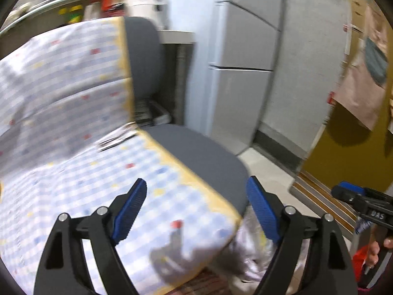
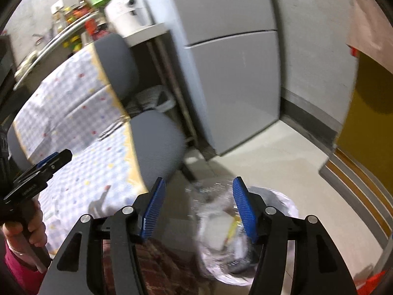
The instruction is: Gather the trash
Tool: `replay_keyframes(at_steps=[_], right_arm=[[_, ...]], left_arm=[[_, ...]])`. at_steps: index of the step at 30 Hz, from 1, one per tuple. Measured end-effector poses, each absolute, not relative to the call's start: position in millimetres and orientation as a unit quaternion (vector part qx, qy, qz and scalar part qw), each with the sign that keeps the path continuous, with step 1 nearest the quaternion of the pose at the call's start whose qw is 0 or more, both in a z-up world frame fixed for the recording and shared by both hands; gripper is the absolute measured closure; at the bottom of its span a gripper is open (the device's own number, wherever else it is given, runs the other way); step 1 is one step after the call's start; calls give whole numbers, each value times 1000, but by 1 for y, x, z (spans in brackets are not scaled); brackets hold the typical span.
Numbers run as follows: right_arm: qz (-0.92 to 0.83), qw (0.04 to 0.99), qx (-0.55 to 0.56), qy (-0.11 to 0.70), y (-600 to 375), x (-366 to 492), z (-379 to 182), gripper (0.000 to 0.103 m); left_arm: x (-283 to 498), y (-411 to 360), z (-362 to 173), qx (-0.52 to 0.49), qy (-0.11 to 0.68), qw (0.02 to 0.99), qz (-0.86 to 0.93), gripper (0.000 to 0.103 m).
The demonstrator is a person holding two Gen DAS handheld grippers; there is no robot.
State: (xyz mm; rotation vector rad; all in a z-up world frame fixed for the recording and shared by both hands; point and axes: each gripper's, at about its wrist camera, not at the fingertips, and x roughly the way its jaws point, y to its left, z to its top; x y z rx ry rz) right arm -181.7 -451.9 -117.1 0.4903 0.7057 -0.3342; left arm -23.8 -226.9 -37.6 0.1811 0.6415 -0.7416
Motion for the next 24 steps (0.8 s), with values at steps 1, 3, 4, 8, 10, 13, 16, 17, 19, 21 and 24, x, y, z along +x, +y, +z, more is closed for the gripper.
replay_keyframes(at_steps=[1, 3, 4, 8, 10, 13, 16, 17, 19, 21, 24], right_arm=[[-152, 898, 232, 342, -446, -176, -114, 44], [-139, 902, 222, 344, -434, -170, -108, 39], [-136, 903, 216, 345, -428, -169, -104, 37], [-137, 907, 196, 347, -412, -177, -84, 21], [-138, 906, 187, 354, -404, -186, -73, 16], [-145, 905, 164, 366, -393, -201, -61, 14], [-145, 899, 149, 385, -386, -212, -55, 12], [-142, 898, 148, 389, -384, -215, -53, 11], [-139, 899, 147, 388, -382, -223, -48, 11], [-143, 898, 147, 388, -383, -229, -44, 10], [-143, 894, 151, 397, -387, -237, -41, 10]], left_arm=[[-22, -217, -36, 83, 311, 882, -344, 21], [-24, -205, -33, 87, 316, 889, -320, 14], [-26, -198, -31, 89, 316, 893, -309, 10], [-44, -184, -23, 102, 329, 892, -294, 7], [-52, -185, -25, 113, 343, 883, -300, 7], [-69, -192, -26, 128, 363, 866, -319, 7], [-83, -197, -27, 139, 378, 853, -333, 7], [-88, -199, -26, 143, 382, 849, -338, 7], [-97, -201, -24, 154, 383, 844, -342, 7], [-105, -204, -23, 169, 385, 841, -340, 7], [-113, -202, -16, 176, 381, 842, -338, 7]])
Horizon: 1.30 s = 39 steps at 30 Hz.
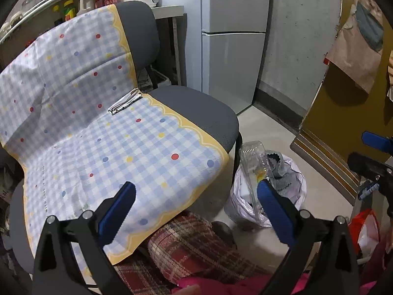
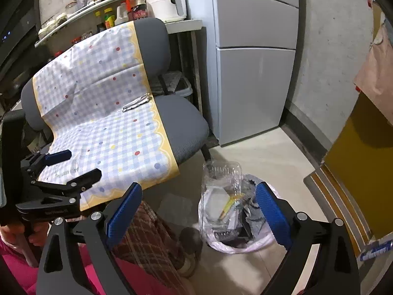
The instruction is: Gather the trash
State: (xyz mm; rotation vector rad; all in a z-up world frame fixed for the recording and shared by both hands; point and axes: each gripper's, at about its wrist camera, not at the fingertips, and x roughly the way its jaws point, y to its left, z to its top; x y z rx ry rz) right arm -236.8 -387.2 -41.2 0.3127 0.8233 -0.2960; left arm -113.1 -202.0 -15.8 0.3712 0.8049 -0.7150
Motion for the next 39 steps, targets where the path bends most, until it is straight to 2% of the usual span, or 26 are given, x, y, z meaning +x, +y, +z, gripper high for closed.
replay_keyframes(at_steps=[14, 39], right_arm=[[-166, 902, 148, 370, -398, -260, -22, 10], [-163, 898, 148, 381, -396, -256, -30, 10]], left_arm=[[-126, -193, 12, 182, 361, 856, -321, 7], [-121, -190, 6, 182, 372, 854, -316, 7]])
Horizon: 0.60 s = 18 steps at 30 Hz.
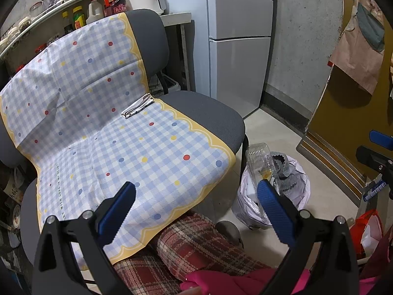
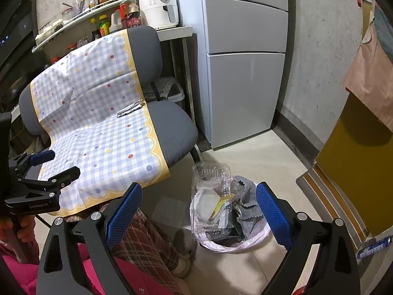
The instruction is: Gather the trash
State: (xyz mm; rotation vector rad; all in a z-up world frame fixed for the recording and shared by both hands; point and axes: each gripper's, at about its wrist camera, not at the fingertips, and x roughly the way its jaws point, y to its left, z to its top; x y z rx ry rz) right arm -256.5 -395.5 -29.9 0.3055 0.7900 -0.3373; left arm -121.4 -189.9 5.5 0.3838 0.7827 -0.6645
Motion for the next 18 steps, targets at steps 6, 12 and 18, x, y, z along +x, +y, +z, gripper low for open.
replay_keyframes(at_steps=[6, 12, 18], right_arm=[[-163, 897, 148, 383, -396, -256, -32, 10], [-162, 897, 148, 383, -397, -256, -32, 10], [-163, 897, 147, 383, -396, -255, -32, 10]], left_arm=[[-121, -189, 5, 183, 373, 853, -316, 7], [-121, -190, 3, 183, 374, 852, -317, 7], [-122, -191, 3, 183, 374, 852, -317, 7]])
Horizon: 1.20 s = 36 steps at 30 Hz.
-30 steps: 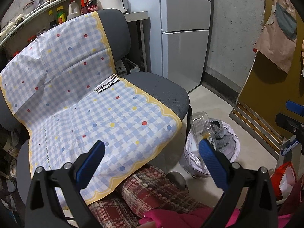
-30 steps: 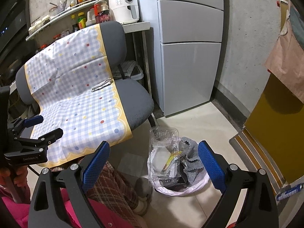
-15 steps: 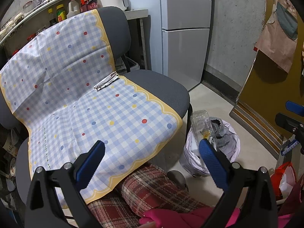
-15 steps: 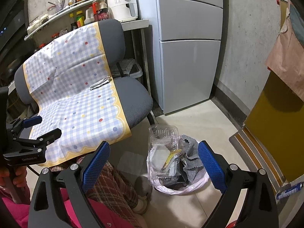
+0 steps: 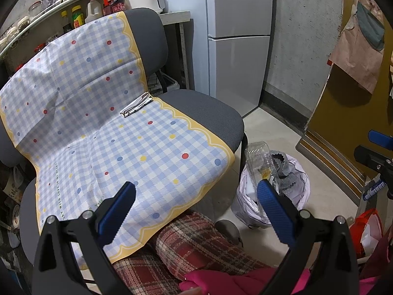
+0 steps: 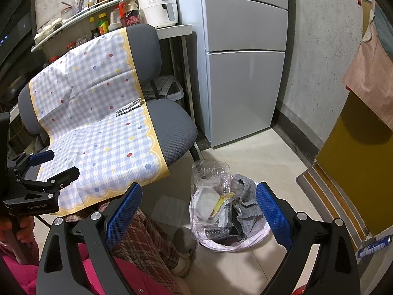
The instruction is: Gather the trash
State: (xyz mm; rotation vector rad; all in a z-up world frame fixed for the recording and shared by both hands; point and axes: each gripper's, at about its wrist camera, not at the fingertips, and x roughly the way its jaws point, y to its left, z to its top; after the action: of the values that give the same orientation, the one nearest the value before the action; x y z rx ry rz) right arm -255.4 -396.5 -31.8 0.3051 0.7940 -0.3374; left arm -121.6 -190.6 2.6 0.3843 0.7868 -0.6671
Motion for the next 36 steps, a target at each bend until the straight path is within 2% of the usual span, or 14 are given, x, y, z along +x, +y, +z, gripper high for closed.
replay_keyframes(at_steps=[36], right_arm=[[-163, 896, 145, 388, -392, -255, -38, 10]], left_arm=[[-122, -188, 1, 180, 374, 853, -315, 7]])
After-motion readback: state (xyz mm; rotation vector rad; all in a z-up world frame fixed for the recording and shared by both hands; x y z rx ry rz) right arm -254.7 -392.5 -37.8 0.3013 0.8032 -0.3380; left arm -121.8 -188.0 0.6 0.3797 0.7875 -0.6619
